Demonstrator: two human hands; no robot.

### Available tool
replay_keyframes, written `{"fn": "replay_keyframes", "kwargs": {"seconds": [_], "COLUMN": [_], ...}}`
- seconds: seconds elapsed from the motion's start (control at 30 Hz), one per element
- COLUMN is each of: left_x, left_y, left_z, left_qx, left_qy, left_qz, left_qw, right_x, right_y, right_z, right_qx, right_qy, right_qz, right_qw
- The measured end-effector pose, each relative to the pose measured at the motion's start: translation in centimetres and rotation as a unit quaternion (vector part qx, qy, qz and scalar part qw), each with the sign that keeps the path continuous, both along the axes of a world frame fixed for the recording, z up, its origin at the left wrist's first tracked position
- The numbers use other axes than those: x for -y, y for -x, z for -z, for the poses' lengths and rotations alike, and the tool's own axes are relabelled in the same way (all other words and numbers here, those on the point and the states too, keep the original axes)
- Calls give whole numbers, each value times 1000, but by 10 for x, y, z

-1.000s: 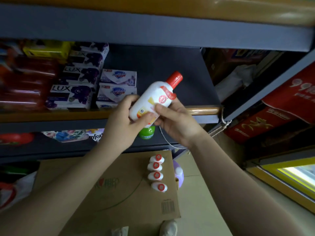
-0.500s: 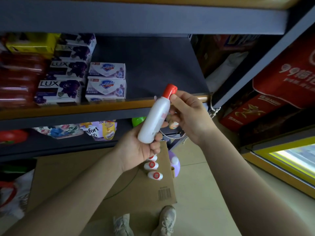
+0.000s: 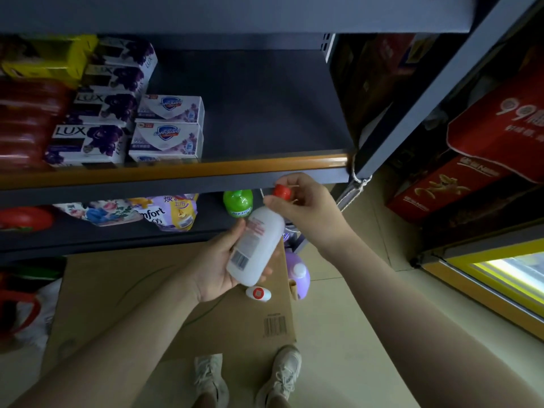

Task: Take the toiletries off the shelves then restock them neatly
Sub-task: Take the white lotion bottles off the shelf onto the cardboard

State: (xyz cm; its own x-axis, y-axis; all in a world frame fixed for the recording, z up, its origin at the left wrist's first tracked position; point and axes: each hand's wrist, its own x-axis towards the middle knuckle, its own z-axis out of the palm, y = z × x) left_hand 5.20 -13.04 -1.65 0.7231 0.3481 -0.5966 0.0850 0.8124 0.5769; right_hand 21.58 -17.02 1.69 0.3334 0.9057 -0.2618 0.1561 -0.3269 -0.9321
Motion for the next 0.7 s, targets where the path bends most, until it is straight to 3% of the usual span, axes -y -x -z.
{"fn": "replay_keyframes", "kwargs": {"seconds": [0.2,0.3,0.37,0.43,0.5,0.63,0.7], "left_x": [11,15,18,22,24,24,25], "left_y": [-2,-3,-3,1,10,25,32], "left_z": [-2,-4,-5,2,14,34,42], "left_qx": [18,-10,-49,-92,-131,-165,-191], "left_qy": [65,91,67,-23,-170,-403,-464], "left_qz": [-40,-33,-22,17,44,86,107], "left_qw": [997,995,996,995,976,896,858], "right_x": [9,14,16,17,17,27,31], "right_y": [-7,1,5,7,5,16,23], "right_z": [33,55,64,62,52,33,35], "right_qx": [-135,-219,-259,-294,-300,-182,-111], "right_qy": [100,185,190,140,68,16,33], "right_qz": [56,47,55,62,15,-234,-286], "right_qw": [984,957,945,943,952,955,951]}}
